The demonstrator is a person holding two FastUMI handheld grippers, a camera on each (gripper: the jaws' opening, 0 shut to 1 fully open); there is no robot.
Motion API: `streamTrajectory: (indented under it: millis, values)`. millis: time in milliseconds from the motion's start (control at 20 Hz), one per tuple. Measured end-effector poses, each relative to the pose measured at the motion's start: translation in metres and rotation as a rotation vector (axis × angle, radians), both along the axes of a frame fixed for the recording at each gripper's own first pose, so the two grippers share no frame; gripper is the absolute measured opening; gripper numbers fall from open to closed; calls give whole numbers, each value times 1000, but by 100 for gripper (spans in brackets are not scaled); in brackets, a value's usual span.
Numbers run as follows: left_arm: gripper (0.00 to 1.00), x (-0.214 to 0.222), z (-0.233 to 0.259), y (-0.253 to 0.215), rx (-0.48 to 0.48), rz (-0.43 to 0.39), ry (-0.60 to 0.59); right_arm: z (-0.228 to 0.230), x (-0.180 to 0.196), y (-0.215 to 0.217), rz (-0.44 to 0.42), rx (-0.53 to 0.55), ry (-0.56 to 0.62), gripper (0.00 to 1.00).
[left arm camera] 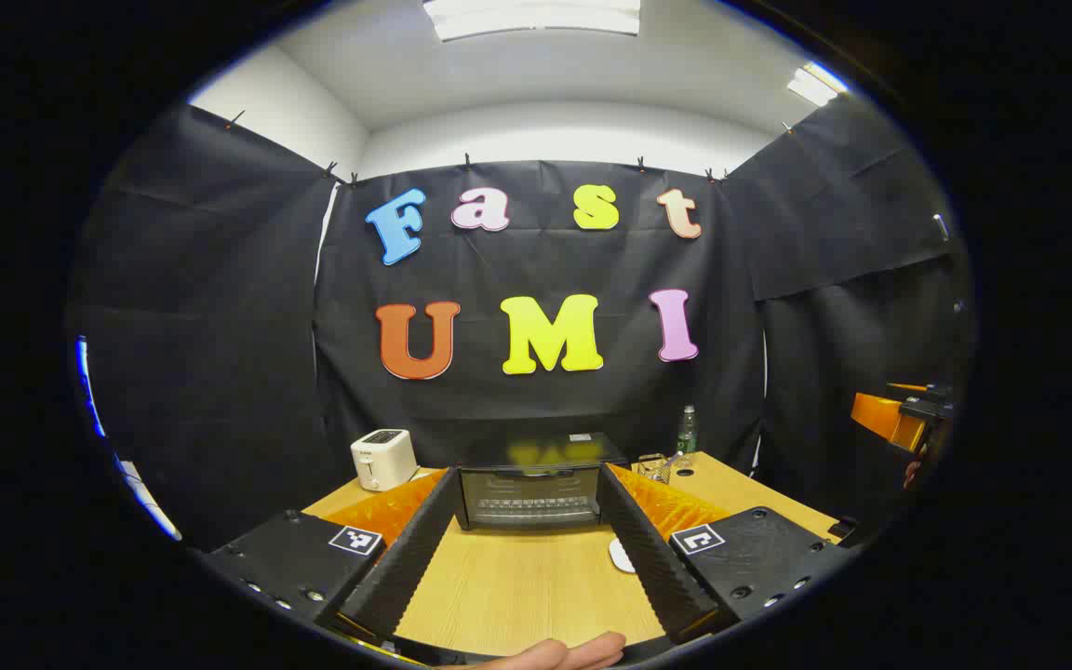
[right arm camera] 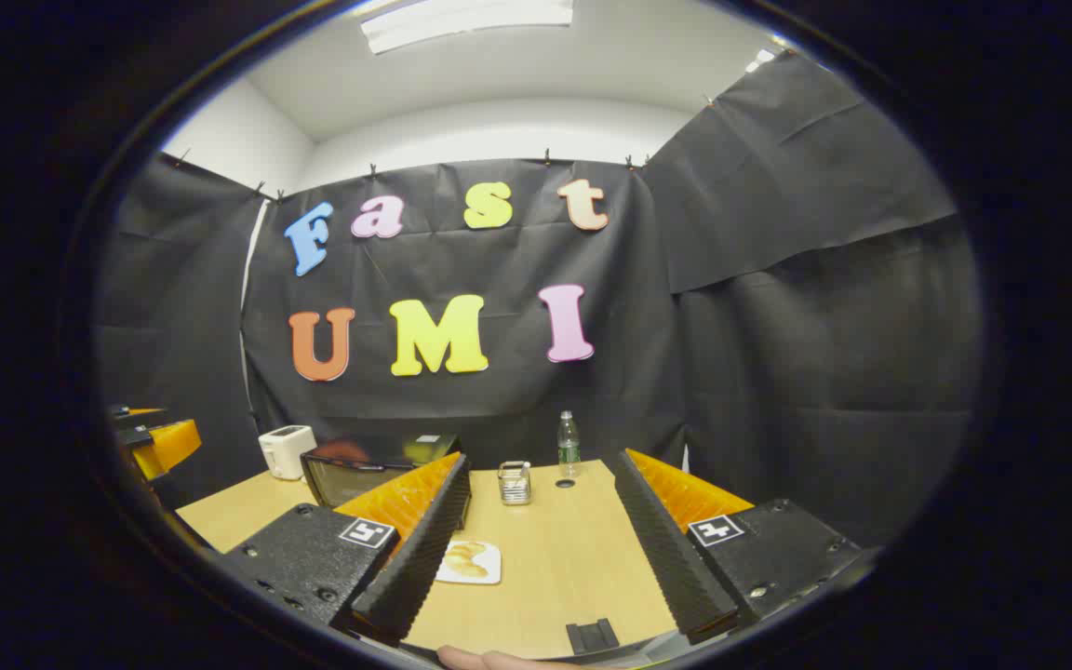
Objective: Open the electric oven with the left hand, put the food in, and close the electric oven.
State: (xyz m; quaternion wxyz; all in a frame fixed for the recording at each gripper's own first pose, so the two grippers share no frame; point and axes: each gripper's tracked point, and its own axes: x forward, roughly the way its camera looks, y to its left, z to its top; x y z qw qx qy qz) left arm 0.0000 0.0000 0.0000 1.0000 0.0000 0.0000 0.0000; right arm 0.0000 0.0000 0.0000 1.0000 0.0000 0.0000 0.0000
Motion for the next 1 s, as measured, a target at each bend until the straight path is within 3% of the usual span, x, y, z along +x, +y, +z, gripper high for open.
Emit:
streamTrajectory:
  millis: [650,1000]
  values:
    - [96,2,14,-16,-22,-48,-40,-1,-5,-11,3,-13,-31,99]
    - [97,43,9,-18,-61,-81,-13,-7,-2,-19,19,6,-38,96]
